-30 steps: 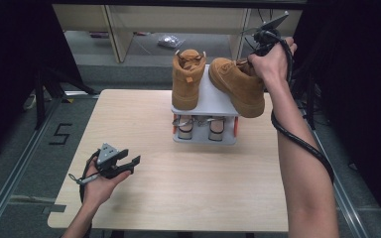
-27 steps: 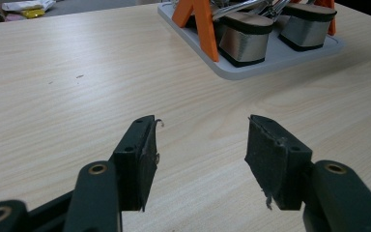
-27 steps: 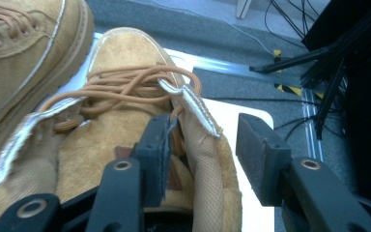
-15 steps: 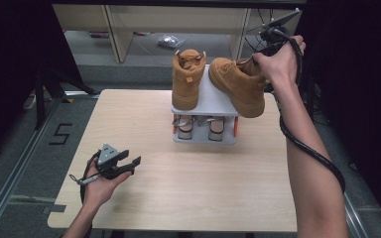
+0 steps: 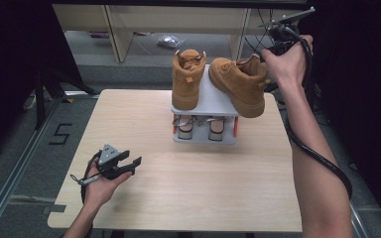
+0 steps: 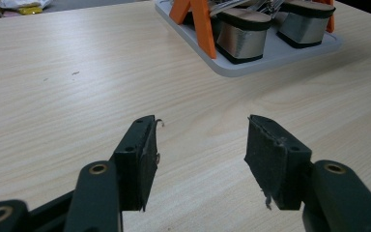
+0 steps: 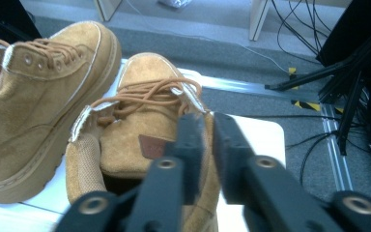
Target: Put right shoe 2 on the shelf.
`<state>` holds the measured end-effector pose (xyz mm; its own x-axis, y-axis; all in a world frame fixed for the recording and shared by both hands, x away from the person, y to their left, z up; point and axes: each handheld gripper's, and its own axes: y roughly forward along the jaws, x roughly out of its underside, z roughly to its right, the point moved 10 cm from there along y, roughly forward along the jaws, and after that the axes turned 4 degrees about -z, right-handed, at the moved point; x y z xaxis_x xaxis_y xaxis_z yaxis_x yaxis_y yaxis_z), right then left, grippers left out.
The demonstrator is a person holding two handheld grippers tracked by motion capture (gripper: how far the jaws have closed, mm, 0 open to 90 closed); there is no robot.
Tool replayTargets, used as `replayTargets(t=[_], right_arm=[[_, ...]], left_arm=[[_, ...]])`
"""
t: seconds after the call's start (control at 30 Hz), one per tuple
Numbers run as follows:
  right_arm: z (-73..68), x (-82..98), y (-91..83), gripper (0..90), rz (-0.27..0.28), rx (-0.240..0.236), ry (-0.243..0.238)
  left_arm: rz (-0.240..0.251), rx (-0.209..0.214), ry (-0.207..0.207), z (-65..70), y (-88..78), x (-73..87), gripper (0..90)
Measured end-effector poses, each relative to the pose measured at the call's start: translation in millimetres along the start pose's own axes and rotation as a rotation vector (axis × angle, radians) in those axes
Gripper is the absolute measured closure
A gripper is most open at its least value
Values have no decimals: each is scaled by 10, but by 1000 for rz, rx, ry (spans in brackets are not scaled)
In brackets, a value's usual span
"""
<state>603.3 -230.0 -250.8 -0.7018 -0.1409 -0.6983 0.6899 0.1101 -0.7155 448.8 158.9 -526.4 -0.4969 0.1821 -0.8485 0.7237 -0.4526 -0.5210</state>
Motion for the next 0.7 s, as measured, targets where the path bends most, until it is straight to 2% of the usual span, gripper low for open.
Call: replayTargets(t=[0.03, 0.07, 0.13, 0.2, 0.3, 0.33, 0.37, 0.43, 0.47, 0.5, 0.57, 0.6, 0.7], right_arm=[[-6, 7, -22, 871, -3, -7, 20], [34, 7, -20, 900, 3, -4, -14], [35, 31, -39, 900, -12, 2, 17], [88, 61, -41, 900, -22, 17, 2], [149, 144, -27, 900, -49, 31, 24], [174, 199, 4, 900, -62, 29, 33], [213, 222, 31, 900, -58, 41, 15], [228, 319, 79, 900, -92, 30, 47], [265, 360, 119, 900, -92, 34, 26], [266, 397, 128, 900, -108, 36, 52], [321, 489, 204, 900, -112, 36, 27], [325, 556, 223, 900, -134, 38, 52], [365, 689, 298, 900, -148, 35, 42]], left_arm=[[1, 0, 0, 1, -1, -1, 442], [2, -1, 0, 1, -1, -3, 442], [2, -1, -1, 1, -3, -5, 442], [3, -2, -2, -2, -4, -6, 442], [3, -1, -2, 1, 1, -3, 444], [4, 4, 0, 5, 5, -4, 444], [3, 4, 1, 6, 6, -3, 444], [-2, 0, 2, 8, 6, 3, 444], [-2, -1, 1, 9, 7, 5, 444], [-3, -1, 1, 10, 8, 7, 444], [-3, -1, 1, 10, 7, 7, 444], [-3, -2, 1, 8, 7, 7, 444], [-7, -5, 1, 4, 7, 13, 444]])
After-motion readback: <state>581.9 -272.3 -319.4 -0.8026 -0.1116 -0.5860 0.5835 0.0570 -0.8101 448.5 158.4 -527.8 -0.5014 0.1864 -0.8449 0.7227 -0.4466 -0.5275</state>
